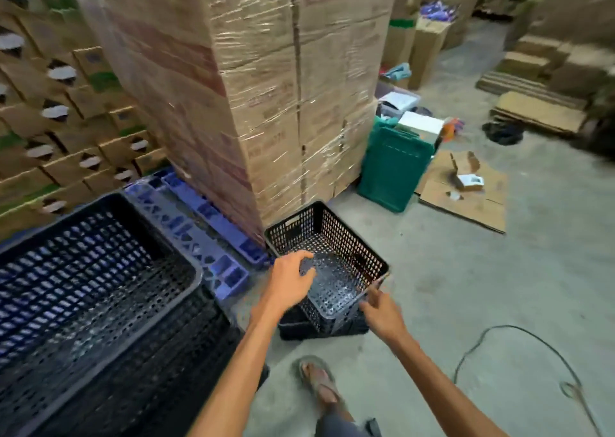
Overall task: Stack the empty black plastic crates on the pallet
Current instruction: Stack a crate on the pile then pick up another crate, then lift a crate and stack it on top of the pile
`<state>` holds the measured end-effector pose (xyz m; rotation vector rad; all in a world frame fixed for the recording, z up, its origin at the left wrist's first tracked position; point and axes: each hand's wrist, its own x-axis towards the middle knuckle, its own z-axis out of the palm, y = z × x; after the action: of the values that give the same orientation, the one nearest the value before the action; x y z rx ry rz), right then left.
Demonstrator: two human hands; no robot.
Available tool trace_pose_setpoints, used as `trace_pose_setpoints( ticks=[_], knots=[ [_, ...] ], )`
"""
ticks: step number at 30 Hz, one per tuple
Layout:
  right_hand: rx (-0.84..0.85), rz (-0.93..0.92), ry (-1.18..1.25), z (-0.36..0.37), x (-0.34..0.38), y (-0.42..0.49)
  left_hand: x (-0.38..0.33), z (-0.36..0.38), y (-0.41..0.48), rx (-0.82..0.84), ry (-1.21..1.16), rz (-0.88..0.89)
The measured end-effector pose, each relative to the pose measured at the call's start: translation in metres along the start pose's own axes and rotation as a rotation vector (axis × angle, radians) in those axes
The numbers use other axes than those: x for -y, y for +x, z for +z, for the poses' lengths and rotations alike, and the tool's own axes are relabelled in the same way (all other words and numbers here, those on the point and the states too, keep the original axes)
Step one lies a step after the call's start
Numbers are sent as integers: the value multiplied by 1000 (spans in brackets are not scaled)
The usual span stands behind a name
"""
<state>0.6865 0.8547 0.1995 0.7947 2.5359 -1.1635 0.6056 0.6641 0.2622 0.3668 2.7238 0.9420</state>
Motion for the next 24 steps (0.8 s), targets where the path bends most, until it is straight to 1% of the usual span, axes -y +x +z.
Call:
trace_pose_setpoints(
  ticks=[2, 4, 7, 9, 12, 15, 17, 20, 22, 24],
  knots=[
    [-9, 87, 90, 6, -3, 23, 11, 22, 46, 47, 35, -71],
    [-29, 207, 199, 16, -11, 58, 29, 43, 101, 60, 56, -147],
    [-22, 406, 284, 44, -36, 137, 79, 88, 205, 95, 82, -284],
    [-11, 556, 330, 70, -59, 194, 116, 118, 274, 111, 171, -352],
    [-59, 716, 431, 105, -84, 259, 166, 151, 369, 50, 326, -327],
    [-122, 846, 521, 148, -114, 314, 220, 188, 455, 35, 473, -317],
    [-178, 901, 545, 172, -131, 332, 247, 201, 494, 69, 541, -339],
    [-276, 969, 510, 191, -142, 343, 274, 213, 535, 219, 538, -413],
    [-311, 944, 467, 191, -139, 342, 286, 215, 545, 263, 535, -390],
    [-310, 903, 414, 182, -138, 340, 293, 213, 547, 241, 556, -357]
  ],
)
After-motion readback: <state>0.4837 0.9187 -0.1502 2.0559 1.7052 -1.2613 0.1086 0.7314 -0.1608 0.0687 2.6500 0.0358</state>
